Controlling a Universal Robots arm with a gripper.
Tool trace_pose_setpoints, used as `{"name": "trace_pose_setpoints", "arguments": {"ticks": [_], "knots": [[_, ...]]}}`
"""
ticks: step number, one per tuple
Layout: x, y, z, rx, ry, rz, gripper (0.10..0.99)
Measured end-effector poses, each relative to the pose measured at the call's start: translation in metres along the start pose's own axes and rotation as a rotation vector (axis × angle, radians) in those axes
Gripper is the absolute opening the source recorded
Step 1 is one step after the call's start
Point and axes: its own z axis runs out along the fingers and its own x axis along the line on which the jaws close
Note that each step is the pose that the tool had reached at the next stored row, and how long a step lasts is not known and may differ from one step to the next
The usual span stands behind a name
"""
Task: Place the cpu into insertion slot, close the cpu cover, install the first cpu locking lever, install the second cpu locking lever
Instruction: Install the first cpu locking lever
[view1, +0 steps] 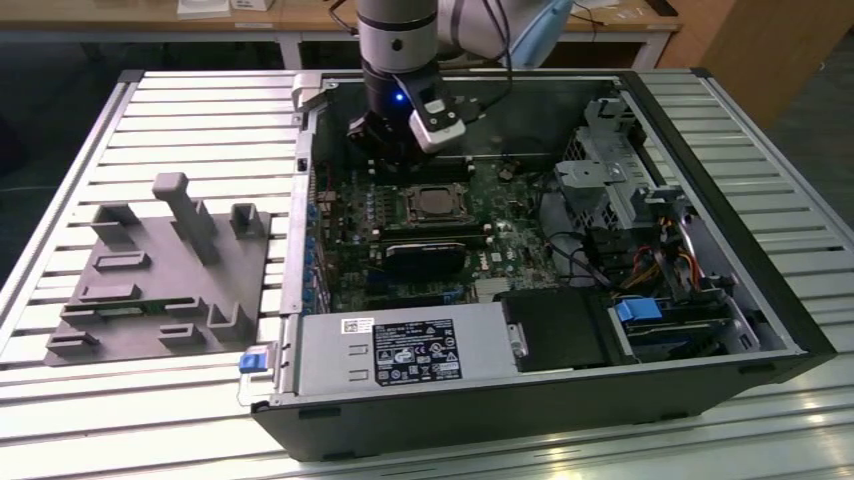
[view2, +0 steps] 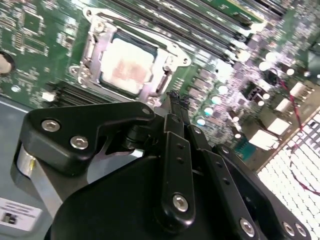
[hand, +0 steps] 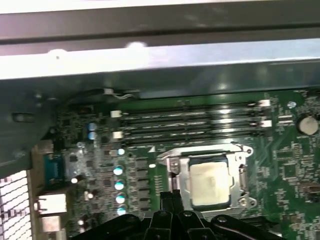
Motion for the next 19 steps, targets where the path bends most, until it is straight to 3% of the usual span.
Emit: {"name": "trace_pose_setpoints", "arguments": {"ticks": [6,14,15,19], "knots": [[0.0120,-0.0012,-0.0006,0.000,-0.0007,0.000,0.102],[0.0128,-0.0012,-0.0055,-0.001,-0.0061,0.000,0.102],[0.0130,-0.0013,-0.0056,-0.003,-0.0064,0.000,0.102],[0.0156,-0.0015,-0.0057,-0.037,-0.0063,0.002,0.102]]}}
